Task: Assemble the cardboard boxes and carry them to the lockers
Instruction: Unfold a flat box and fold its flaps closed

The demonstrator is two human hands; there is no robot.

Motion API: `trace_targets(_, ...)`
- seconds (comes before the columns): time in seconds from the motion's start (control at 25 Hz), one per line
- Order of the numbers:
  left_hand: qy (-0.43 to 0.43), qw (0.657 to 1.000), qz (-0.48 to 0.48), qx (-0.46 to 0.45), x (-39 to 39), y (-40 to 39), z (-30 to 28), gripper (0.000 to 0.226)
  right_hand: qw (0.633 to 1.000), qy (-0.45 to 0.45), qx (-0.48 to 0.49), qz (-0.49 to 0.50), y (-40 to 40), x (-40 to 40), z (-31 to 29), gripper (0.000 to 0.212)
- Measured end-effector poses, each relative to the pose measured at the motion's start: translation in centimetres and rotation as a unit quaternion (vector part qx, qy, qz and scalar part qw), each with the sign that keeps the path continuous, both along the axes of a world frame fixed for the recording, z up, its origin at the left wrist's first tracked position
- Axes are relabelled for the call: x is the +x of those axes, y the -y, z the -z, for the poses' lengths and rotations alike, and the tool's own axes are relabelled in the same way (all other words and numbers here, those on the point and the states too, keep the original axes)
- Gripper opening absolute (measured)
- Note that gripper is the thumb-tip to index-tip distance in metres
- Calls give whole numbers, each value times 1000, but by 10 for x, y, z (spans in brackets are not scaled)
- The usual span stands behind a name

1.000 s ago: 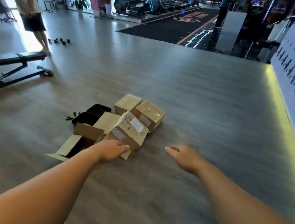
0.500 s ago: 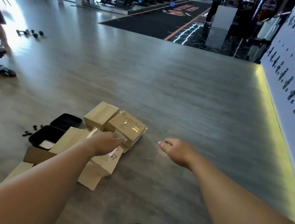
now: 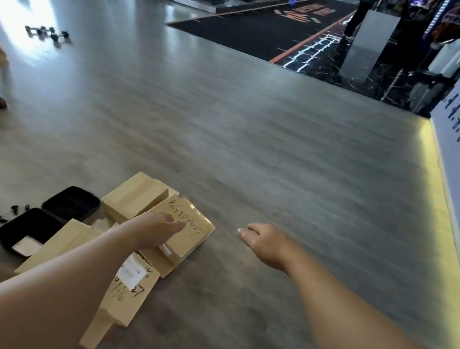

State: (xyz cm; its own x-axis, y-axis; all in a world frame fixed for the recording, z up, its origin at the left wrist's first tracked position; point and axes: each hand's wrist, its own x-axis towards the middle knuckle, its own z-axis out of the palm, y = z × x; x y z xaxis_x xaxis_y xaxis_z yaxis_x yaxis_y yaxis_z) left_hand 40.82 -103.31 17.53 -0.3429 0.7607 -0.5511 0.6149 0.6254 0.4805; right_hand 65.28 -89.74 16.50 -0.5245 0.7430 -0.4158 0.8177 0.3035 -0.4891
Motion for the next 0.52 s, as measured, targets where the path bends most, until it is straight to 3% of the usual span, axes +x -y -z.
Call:
trace_targets(0.08, 3, 1000, -28, -8, -10, -42, 13, 70, 1000, 2, -5, -31, -57, -14, 8, 90)
trace_targets(0.28, -18, 993, -118, -16, -15, -136, 18, 53, 992, 3, -25, -126, -189, -65, 16, 77)
trace_targets(0.52, -62, 977, -202, -27, -52, -191, 27, 57, 968, 17, -44, -248, -278, -157, 16, 72)
